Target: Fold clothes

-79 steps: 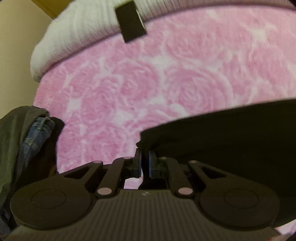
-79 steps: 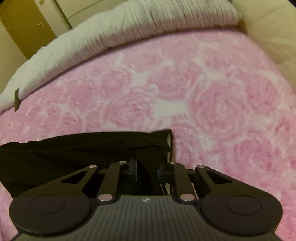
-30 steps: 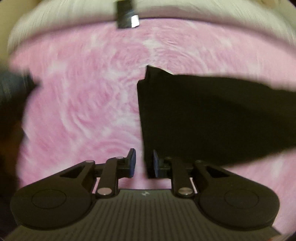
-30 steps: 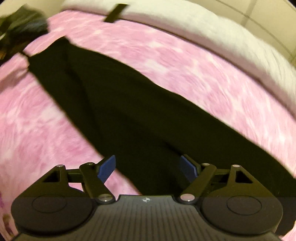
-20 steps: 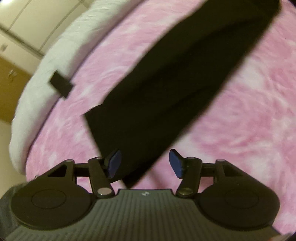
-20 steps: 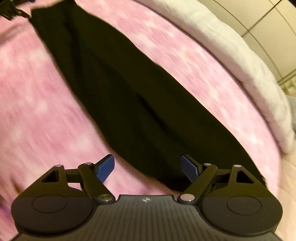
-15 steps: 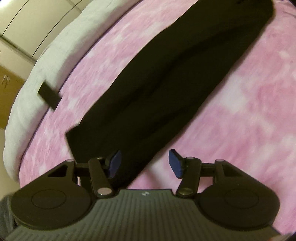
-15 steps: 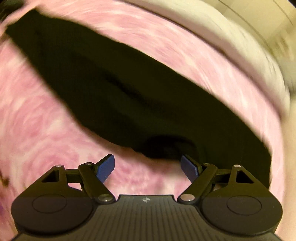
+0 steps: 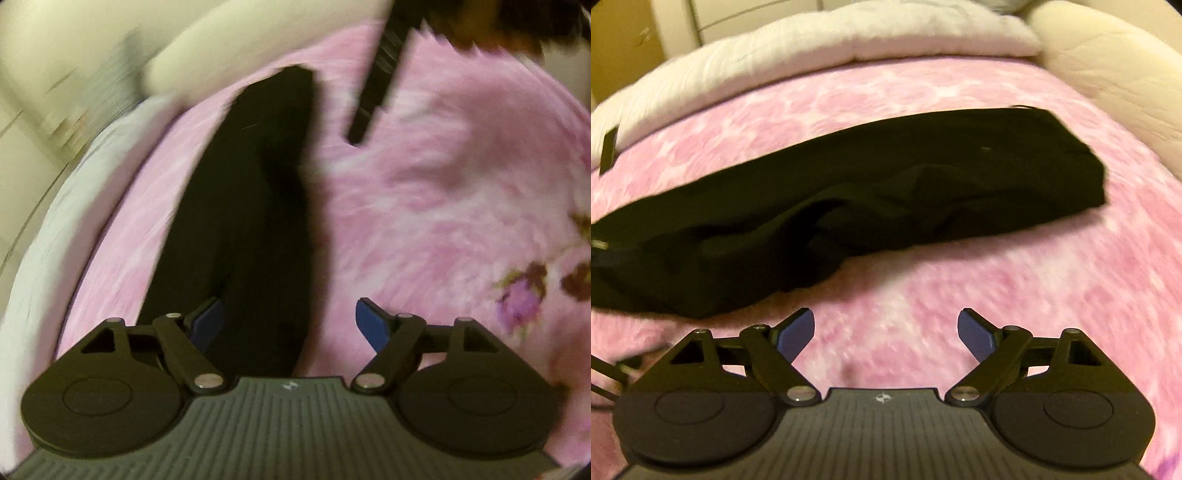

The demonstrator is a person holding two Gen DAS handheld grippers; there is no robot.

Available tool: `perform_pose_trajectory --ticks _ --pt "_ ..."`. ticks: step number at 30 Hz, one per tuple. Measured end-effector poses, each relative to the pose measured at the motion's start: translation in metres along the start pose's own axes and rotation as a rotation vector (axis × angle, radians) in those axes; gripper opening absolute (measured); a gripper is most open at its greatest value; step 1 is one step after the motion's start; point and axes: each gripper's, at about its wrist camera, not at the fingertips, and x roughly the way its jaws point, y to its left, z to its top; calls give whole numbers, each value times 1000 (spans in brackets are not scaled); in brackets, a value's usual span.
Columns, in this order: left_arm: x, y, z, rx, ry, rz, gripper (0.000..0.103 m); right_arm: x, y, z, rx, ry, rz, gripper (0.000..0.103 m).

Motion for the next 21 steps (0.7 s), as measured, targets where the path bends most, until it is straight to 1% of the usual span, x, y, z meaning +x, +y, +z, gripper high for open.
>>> perform_pose_trajectory --ticks 1,2,3,4,6,9,11,12,13,15,18,21 --pt "7 1 0 30 1 -11 65 -3 -1 -2 15 -10 -8 88" --pt "12 3 0 51 0 -23 43 -6 -1 -6 29 -15 -16 88" --pt "17 5 0 72 -1 -36 23 -8 -1 -11 42 -19 -26 88" --pt "19 17 0 47 7 -42 4 -10 0 -16 54 -20 -33 88" --pt "15 53 -1 -94 8 -70 2 -15 5 -22 78 -32 -40 88" --pt "15 115 -8 -355 15 -111 1 -17 24 -26 99 -73 -23 88" --pt "20 151 -16 -509 11 -174 1 -11 42 -23 105 -102 -7 88" --pt "19 161 -19 -553 9 -190 1 -8 51 -21 109 -116 1 88" --pt "21 169 -20 -574 9 -193 1 -3 61 -19 111 -130 5 88" --pt "21 180 -19 -580 8 -205 1 12 77 -13 106 -153 -3 88" --pt "23 188 -16 -529 -5 -206 1 38 95 -2 112 -176 -39 88" --pt "29 189 -15 -497 -26 -205 1 65 102 14 165 -190 -94 88"
